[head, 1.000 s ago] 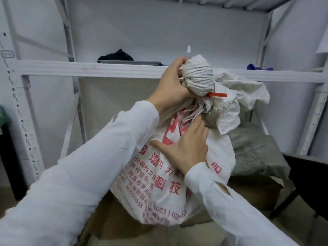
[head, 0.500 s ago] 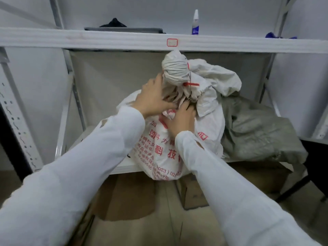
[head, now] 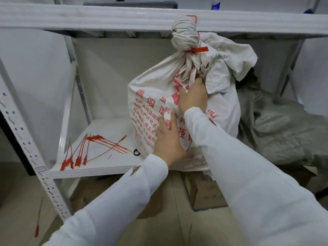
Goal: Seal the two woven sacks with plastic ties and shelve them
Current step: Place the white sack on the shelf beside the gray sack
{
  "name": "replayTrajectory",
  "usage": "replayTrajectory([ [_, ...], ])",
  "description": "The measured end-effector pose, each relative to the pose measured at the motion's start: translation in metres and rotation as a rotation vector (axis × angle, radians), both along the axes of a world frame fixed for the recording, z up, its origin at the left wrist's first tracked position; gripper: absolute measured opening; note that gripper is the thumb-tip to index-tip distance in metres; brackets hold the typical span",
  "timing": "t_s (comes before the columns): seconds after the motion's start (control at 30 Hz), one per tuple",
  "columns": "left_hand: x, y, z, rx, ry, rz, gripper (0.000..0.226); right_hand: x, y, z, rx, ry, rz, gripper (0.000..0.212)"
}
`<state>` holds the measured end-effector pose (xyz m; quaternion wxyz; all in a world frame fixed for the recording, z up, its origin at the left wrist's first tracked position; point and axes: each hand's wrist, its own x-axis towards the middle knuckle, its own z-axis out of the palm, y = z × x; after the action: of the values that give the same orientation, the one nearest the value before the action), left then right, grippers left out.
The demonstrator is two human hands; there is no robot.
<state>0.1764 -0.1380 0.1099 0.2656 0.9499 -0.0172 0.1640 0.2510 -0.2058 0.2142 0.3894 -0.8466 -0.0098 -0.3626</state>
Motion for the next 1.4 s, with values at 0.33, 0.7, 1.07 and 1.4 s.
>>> replayTrajectory([
  [0.33, 0.098, 0.117, 0.028, 0.303, -0.086, 0.099, 0.117, 0.026, 0.008, -0.007, -0.476, 0.004, 0.205, 0.085],
  [0.7, 0.143, 0.093, -0.014, -0.188, -0.194, -0.002, 0.117, 0.112, 0.012, -0.063, -0.606, 0.087, 0.035, 0.060],
  [1.07, 0.201, 0.109, -0.013, -0.279, -0.185, 0.016, 0.124, 0.130, 0.014, -0.070, -0.591, 0.104, 0.186, 0.089],
  [1.4, 0.136, 0.137, 0.008, -0.132, -0.071, 0.027, 0.118, 0.040, -0.027, -0.095, -0.502, 0.158, 0.364, 0.081],
])
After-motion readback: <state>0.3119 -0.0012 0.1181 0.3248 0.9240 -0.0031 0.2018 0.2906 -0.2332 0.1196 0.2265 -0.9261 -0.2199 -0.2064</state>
